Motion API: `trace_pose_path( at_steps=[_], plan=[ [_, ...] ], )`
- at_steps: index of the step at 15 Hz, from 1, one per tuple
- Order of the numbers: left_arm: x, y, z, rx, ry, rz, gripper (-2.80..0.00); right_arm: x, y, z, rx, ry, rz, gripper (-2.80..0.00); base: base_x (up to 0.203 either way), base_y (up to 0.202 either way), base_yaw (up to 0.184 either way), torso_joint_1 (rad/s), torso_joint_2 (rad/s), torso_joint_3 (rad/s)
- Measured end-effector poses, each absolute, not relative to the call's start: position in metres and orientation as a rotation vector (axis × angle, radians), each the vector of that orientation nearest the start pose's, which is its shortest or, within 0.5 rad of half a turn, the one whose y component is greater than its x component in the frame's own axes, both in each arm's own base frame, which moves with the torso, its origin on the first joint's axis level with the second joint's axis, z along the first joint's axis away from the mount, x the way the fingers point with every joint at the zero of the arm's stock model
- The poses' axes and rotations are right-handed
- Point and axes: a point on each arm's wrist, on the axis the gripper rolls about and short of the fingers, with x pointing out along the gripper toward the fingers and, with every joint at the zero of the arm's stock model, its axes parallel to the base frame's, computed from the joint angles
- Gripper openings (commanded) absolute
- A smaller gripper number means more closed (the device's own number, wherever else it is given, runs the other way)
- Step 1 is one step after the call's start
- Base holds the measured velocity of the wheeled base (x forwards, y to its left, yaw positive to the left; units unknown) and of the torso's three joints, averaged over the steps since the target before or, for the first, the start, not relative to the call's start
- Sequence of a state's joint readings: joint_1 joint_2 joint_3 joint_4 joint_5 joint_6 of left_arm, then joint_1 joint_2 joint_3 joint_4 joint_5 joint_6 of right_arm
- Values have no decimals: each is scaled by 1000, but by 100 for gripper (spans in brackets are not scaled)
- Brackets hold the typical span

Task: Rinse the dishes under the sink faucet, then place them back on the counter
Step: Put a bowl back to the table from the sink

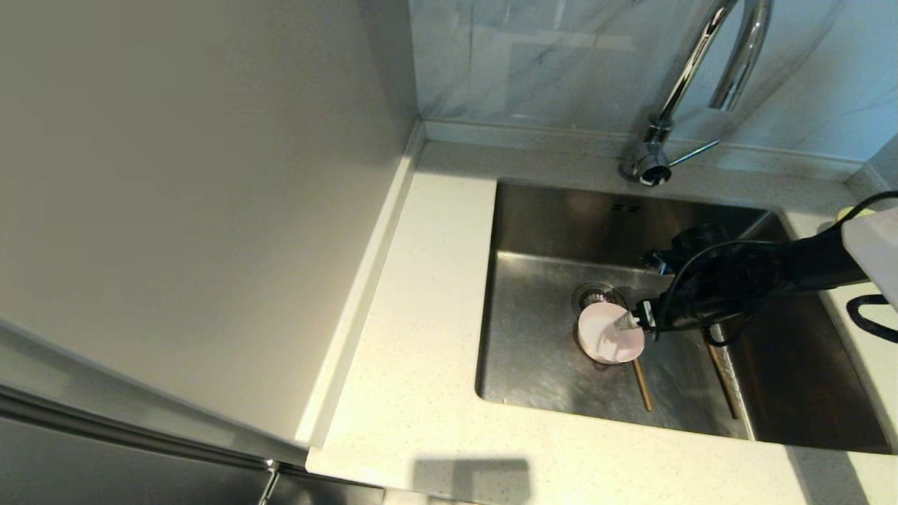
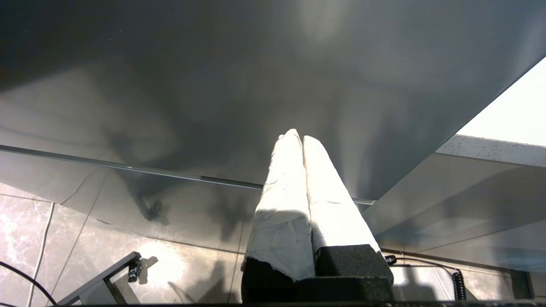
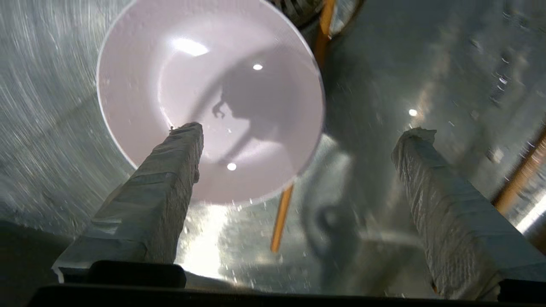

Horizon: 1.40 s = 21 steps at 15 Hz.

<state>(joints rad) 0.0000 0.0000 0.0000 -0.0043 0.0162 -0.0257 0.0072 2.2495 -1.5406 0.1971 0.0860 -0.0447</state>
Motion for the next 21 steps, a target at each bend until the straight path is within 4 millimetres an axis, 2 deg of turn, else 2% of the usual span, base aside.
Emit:
trace_pose_path(
  at_steps=[6,11,12,21],
  plan=[
    [-23,0,76,-26,-4,16,-280,455,3,73,-5,910,112,0,0,0,0,0,0,0],
    [-23,0,76,-26,-4,16,-280,462,2,58,-9,931,103,0,0,0,0,0,0,0],
    [-23,0,76,-26,-4,17,-280,462,2,57,-14,934,94,-280,0,0,0,0,0,0],
    [-23,0,76,-26,-4,16,-280,466,0,63,-26,909,78,-280,0,0,0,0,0,0]
  ],
)
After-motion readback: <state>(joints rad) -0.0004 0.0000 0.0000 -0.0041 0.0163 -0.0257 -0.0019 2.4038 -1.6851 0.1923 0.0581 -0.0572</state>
